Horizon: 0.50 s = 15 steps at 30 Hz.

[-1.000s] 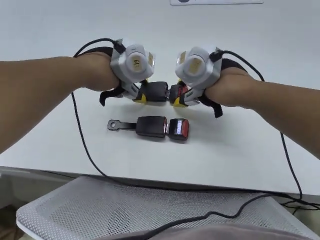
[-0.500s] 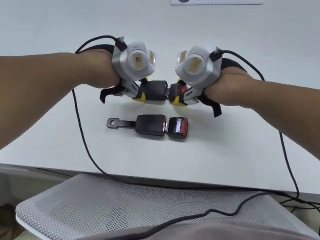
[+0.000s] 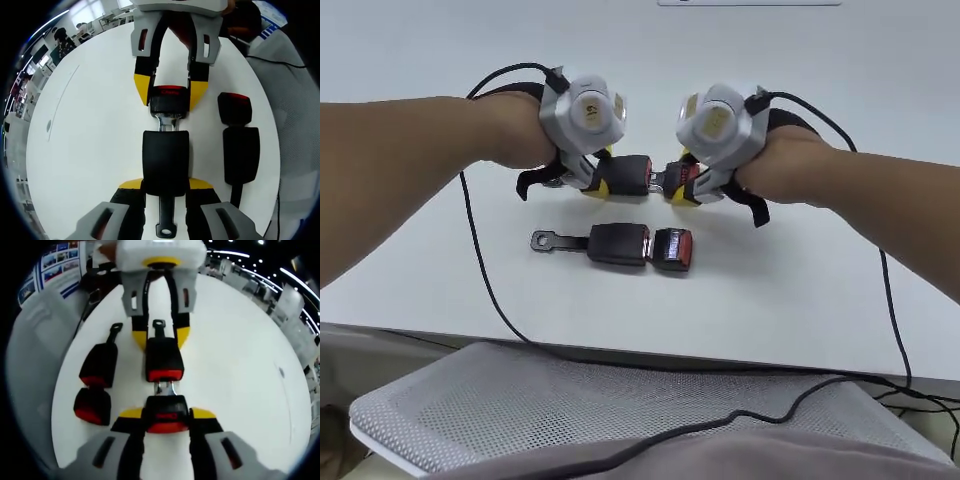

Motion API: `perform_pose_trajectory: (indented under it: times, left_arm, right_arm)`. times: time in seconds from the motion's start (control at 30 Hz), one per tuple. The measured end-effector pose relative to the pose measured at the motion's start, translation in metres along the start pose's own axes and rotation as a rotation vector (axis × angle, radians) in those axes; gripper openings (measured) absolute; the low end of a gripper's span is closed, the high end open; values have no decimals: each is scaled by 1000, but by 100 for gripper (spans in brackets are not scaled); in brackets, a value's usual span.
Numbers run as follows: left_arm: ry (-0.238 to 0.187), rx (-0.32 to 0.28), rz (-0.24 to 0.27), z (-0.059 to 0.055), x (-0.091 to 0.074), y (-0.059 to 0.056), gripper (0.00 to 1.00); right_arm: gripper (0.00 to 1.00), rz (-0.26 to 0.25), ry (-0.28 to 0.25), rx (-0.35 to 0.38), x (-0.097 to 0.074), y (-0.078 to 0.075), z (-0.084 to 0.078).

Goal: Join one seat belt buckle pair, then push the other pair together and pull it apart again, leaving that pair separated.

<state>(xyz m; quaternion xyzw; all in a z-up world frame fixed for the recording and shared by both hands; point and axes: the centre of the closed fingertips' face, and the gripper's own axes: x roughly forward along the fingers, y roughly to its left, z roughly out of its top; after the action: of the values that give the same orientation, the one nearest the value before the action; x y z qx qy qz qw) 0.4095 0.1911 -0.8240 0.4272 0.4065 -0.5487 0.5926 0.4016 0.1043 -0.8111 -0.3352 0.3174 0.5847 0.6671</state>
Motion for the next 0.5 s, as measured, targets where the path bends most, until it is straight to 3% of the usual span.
perform_pose_trajectory:
  times: [0.33,0.5]
  left_arm:
    - [4,7,-1,0,1,-1,31]
    - [4,-2,5,0,1,0,31]
  right_arm:
    - [34,-29,37,31,-21,2,-36]
    - [34,-43,76,43,-41,6,-63]
